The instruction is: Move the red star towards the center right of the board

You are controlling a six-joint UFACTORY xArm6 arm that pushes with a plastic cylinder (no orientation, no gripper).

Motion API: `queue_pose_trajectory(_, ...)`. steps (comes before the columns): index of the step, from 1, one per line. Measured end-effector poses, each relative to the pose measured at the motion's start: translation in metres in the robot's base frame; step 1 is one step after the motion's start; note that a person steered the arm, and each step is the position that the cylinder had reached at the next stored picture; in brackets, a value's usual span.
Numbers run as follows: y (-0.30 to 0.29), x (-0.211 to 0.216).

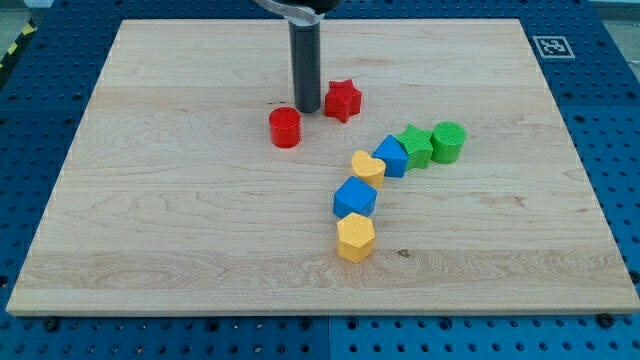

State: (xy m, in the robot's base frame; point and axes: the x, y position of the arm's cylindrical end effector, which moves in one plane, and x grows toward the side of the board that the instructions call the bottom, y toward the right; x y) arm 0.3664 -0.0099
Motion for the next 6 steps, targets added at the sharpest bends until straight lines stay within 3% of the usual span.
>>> queue_pose_trajectory(3,0.149,0.003)
queue_pose_trajectory(4,0.161,-0.030)
queue_pose_trajectory(6,0.196,-0.028)
